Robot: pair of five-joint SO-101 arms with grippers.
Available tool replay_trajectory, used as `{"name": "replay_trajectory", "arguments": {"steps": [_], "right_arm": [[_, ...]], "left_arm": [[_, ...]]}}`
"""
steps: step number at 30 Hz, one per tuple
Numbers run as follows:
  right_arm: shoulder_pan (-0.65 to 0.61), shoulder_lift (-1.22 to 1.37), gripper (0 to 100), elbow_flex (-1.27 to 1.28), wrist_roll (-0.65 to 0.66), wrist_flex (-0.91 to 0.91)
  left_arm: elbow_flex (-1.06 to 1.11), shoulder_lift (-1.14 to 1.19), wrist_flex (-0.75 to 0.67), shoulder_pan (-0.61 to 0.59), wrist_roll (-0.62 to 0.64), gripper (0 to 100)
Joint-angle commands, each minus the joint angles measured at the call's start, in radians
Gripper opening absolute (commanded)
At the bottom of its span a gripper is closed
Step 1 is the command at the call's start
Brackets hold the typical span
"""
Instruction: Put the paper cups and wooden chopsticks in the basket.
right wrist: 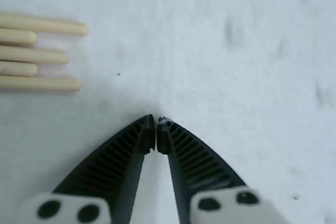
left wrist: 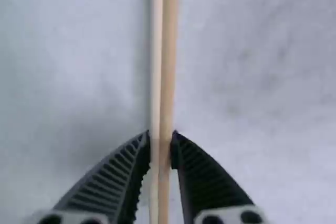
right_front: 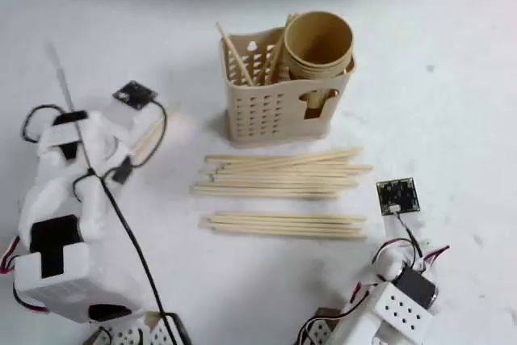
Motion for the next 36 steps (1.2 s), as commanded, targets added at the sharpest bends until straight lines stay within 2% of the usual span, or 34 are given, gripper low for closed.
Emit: {"name": "replay_trajectory", "arguments": {"steps": [1,4,12,17,22,24,27,33,36], "right_arm": [[0.019,-0.005,2.4,-0.003,0.012,-0.016],[0.019,-0.005,2.4,-0.003,0.012,-0.016],[0.019,-0.005,2.4,-0.003,0.012,-0.016],[0.019,-0.005,2.4,-0.003,0.012,-0.016],[0.019,-0.005,2.4,-0.003,0.012,-0.016],[0.019,-0.005,2.4,-0.003,0.012,-0.016],[0.019,-0.005,2.4,-0.003,0.012,-0.016],[0.019,-0.005,2.4,-0.003,0.012,-0.016],[0.019,-0.005,2.4,-0.003,0.012,-0.016]], "left_arm": [[0.006,-0.059,-0.021,0.113,0.141,9],[0.0,-0.061,-0.002,0.127,0.152,16],[-0.006,-0.236,-0.009,0.131,0.153,14],[0.0,-0.437,-0.078,0.142,0.247,14],[0.044,-0.535,-0.124,0.159,0.209,14],[0.049,-0.541,-0.124,0.168,0.199,11],[0.041,-0.478,-0.138,0.209,0.18,7],[-0.121,-0.166,-0.144,0.272,0.13,18],[-0.216,-0.005,-0.144,0.268,0.13,17]]}}
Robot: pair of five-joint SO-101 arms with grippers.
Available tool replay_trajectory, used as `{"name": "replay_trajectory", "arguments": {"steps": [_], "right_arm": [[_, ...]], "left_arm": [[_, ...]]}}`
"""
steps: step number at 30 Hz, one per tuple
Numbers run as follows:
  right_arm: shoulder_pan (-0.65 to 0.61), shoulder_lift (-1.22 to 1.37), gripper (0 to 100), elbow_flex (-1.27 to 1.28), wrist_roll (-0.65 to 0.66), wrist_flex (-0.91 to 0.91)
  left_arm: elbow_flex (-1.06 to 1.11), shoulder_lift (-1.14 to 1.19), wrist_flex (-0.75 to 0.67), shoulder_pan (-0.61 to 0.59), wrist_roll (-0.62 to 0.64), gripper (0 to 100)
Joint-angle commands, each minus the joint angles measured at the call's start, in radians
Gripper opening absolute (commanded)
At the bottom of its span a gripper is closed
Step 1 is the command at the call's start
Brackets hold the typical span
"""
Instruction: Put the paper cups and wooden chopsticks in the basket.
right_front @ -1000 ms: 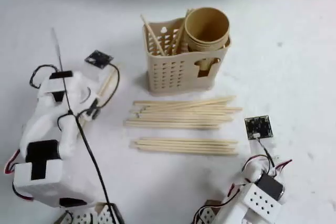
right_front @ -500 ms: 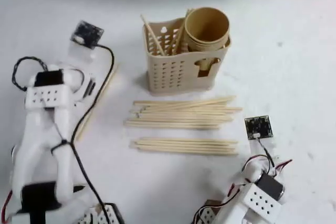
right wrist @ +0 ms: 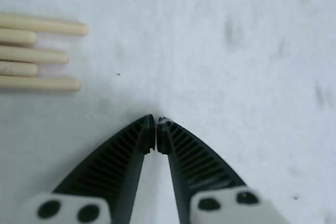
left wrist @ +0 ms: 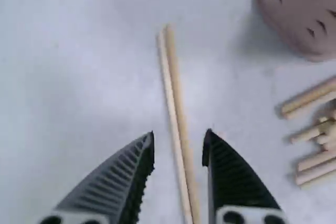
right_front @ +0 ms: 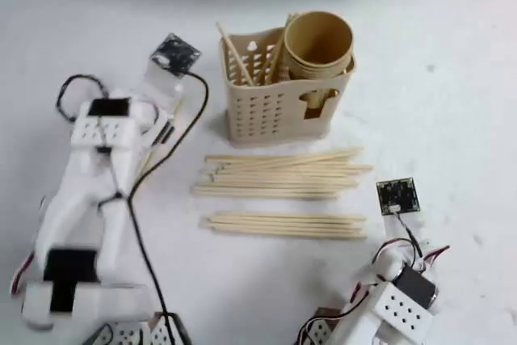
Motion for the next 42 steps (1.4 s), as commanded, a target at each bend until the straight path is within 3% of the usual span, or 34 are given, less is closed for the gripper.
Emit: {"name": "replay_trajectory", "arguments": {"steps": [1,10,33,42], "right_arm": [[0.019,-0.005,2.4,-0.003,0.012,-0.016],[0.019,-0.005,2.4,-0.003,0.012,-0.016],[0.019,-0.005,2.4,-0.003,0.012,-0.016],[0.019,-0.005,2.4,-0.003,0.012,-0.016]], "left_arm": [[-0.17,0.222,-0.017,0.002,-0.014,16],[-0.318,0.403,-0.018,-0.073,-0.052,17],[-0.206,0.41,-0.06,-0.09,-0.101,17],[-0.204,0.41,0.063,-0.111,-0.1,13]]}}
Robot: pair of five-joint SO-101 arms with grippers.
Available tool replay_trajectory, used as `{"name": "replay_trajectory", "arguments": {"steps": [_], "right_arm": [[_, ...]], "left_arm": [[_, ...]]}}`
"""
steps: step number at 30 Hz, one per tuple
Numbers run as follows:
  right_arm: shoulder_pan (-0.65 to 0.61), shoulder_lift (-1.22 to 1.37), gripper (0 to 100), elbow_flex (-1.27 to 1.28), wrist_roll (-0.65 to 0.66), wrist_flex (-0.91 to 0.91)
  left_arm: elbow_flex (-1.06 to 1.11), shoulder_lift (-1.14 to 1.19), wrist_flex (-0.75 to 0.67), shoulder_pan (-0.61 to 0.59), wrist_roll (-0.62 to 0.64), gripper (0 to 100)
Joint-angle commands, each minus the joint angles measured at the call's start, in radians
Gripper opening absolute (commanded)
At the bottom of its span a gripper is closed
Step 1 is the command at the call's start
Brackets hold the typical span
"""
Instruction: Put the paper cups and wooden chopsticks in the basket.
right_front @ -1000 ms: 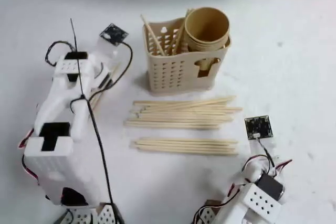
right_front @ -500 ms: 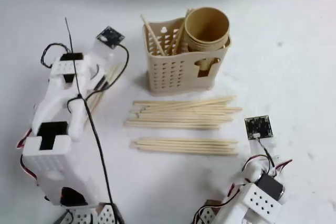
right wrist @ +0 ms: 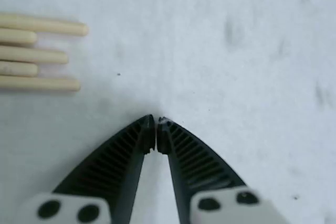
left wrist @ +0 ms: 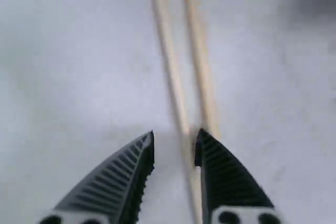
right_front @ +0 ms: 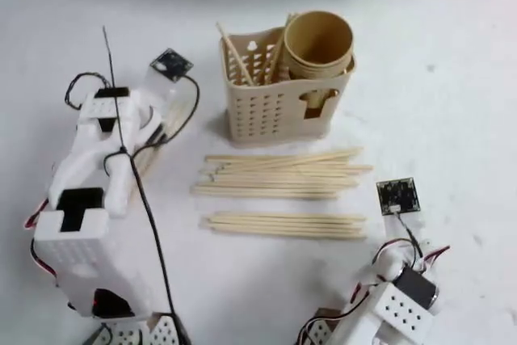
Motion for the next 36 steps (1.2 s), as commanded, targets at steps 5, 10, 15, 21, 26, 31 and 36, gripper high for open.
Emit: {"name": "replay_trajectory", "arguments": {"steps": [5,10,15,21,26,31,36], "right_arm": [[0.019,-0.005,2.4,-0.003,0.012,-0.016],[0.019,-0.005,2.4,-0.003,0.012,-0.016],[0.019,-0.005,2.4,-0.003,0.012,-0.016],[0.019,-0.005,2.4,-0.003,0.012,-0.016],[0.019,-0.005,2.4,-0.003,0.012,-0.016],[0.019,-0.005,2.4,-0.003,0.012,-0.016],[0.019,-0.005,2.4,-0.003,0.012,-0.016]], "left_arm": [[-0.011,0.021,0.196,-0.031,-0.011,13],[-0.086,0.07,0.252,-0.058,-0.006,6],[-0.123,0.062,0.255,-0.105,-0.005,2],[-0.176,-0.09,0.342,-0.145,-0.006,2],[-0.187,-0.343,0.416,-0.148,0.014,2],[-0.184,-0.674,0.47,-0.116,0.103,2],[-0.184,-1.004,0.474,0.042,0.252,2]]}}
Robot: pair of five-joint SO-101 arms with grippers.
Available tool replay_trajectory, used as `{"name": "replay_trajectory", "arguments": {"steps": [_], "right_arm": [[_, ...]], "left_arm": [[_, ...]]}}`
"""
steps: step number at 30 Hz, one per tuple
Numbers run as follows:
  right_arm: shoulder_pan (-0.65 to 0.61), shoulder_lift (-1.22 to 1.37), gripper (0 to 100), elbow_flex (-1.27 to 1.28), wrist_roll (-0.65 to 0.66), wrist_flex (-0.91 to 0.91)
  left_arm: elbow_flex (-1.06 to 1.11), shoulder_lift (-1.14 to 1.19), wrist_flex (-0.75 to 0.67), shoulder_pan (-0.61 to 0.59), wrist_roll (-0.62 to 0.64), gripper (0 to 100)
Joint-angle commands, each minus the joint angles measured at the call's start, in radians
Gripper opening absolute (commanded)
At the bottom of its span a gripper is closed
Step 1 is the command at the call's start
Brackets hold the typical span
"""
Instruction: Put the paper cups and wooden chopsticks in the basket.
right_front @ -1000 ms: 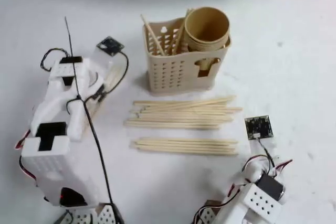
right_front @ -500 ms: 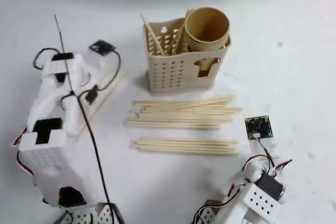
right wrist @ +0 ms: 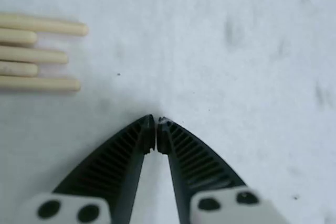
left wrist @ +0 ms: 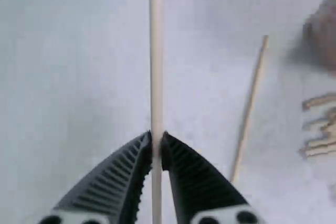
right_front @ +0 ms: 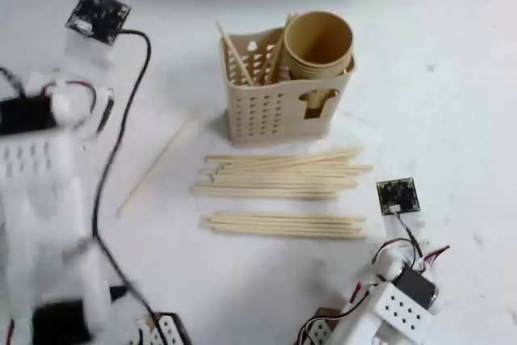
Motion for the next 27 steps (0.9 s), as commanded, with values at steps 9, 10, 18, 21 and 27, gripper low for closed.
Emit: {"name": "replay_trajectory", "arguments": {"steps": [9,10,18,21,27], "right_arm": [[0.019,-0.005,2.4,-0.003,0.012,-0.016],[0.019,-0.005,2.4,-0.003,0.012,-0.016],[0.019,-0.005,2.4,-0.003,0.012,-0.016],[0.019,-0.005,2.4,-0.003,0.012,-0.016],[0.019,-0.005,2.4,-0.003,0.012,-0.016]], "left_arm": [[-0.037,-0.389,-0.304,0.578,0.368,2],[-0.038,-0.36,-0.362,0.61,0.387,2],[-0.046,-0.062,-0.806,0.707,0.411,2],[-0.038,0.002,-0.827,0.697,0.413,3],[-0.038,0.044,-0.83,0.661,0.411,3]]}}
